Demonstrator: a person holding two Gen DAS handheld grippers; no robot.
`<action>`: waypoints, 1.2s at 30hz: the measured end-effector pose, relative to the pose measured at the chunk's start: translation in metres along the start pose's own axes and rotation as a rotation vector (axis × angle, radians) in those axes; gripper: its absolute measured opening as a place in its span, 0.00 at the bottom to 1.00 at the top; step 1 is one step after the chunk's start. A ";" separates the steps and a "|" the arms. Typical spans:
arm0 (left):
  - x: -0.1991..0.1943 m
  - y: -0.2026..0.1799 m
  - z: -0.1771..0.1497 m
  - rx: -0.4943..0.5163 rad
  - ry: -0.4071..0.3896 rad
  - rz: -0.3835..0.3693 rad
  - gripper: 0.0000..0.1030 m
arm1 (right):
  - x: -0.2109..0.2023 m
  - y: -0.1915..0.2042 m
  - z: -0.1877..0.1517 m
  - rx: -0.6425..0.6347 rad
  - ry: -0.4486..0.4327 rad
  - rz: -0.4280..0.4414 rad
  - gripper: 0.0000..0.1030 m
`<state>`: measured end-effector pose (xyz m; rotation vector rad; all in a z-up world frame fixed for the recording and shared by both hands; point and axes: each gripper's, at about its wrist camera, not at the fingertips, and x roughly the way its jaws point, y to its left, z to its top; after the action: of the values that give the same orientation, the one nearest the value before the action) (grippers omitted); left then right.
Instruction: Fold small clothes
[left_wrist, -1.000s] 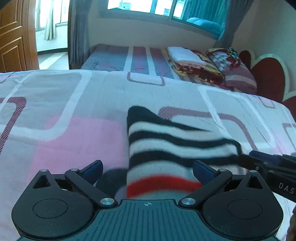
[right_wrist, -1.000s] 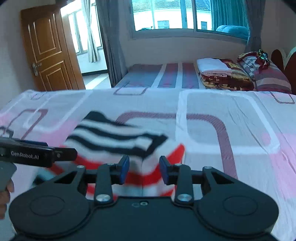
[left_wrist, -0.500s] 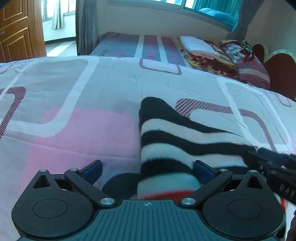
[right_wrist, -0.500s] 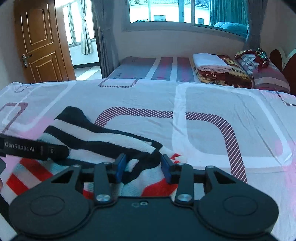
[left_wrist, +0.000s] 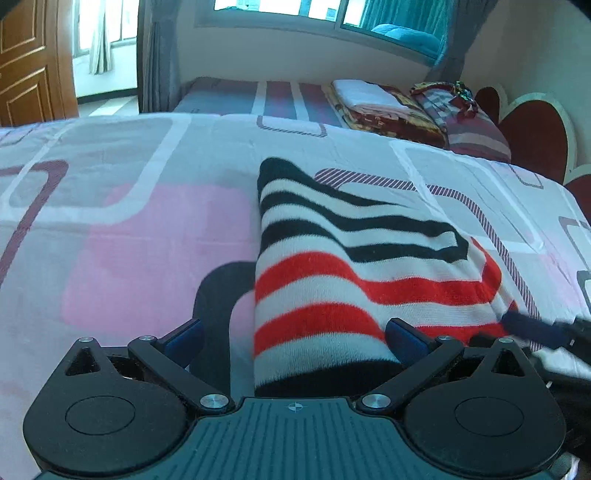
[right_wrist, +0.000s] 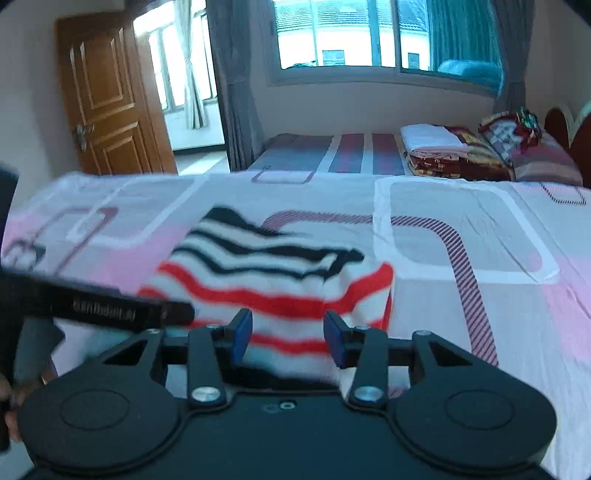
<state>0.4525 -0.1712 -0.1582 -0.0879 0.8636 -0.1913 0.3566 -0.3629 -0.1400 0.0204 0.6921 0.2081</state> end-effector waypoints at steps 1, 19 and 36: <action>0.000 0.000 -0.001 -0.005 0.005 -0.004 1.00 | 0.002 0.003 -0.006 -0.028 0.014 -0.020 0.40; -0.042 -0.002 -0.024 0.029 -0.023 -0.038 1.00 | -0.020 -0.002 -0.022 0.008 0.008 -0.103 0.39; -0.037 0.001 -0.050 0.017 0.035 -0.086 1.00 | -0.030 0.019 -0.058 -0.076 0.041 -0.109 0.23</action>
<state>0.3909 -0.1622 -0.1627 -0.1064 0.8931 -0.2809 0.2938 -0.3529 -0.1637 -0.0943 0.7237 0.1308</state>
